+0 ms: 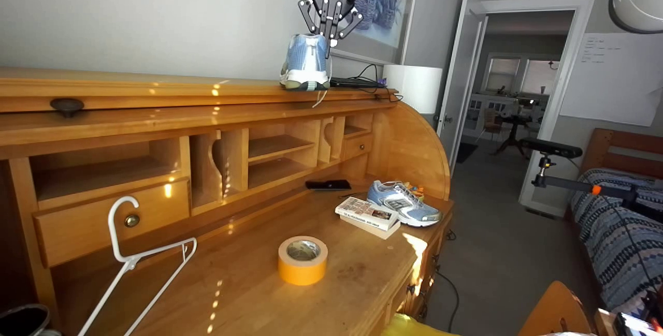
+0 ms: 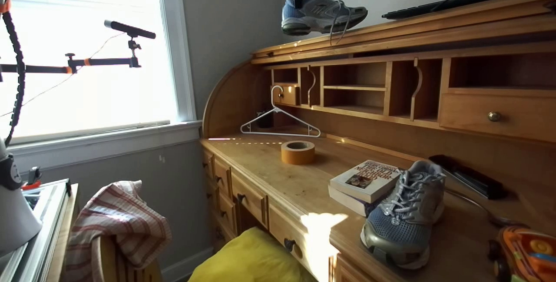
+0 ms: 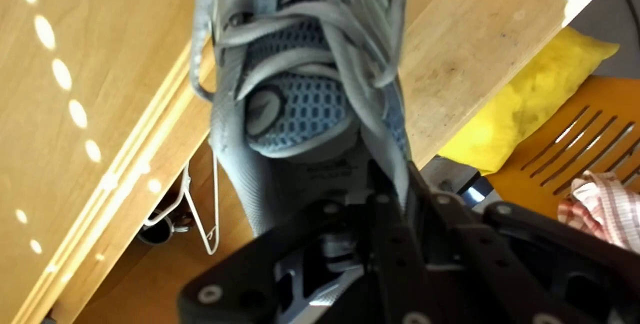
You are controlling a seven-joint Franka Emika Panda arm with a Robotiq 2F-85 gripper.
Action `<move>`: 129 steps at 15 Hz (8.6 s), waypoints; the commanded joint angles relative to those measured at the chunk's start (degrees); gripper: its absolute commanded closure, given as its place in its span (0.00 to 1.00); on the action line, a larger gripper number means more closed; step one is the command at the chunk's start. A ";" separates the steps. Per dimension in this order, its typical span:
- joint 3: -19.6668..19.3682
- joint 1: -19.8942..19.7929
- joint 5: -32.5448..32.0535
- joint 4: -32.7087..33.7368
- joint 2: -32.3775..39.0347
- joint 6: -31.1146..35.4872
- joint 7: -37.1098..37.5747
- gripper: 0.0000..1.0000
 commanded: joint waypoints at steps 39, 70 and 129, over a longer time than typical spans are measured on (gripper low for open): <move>0.88 -4.92 0.57 18.97 12.88 -5.14 -31.81 0.98; -1.70 -1.16 -0.94 18.85 13.01 3.89 -6.70 0.98; 1.37 -0.69 -0.53 21.42 15.94 8.39 17.82 0.98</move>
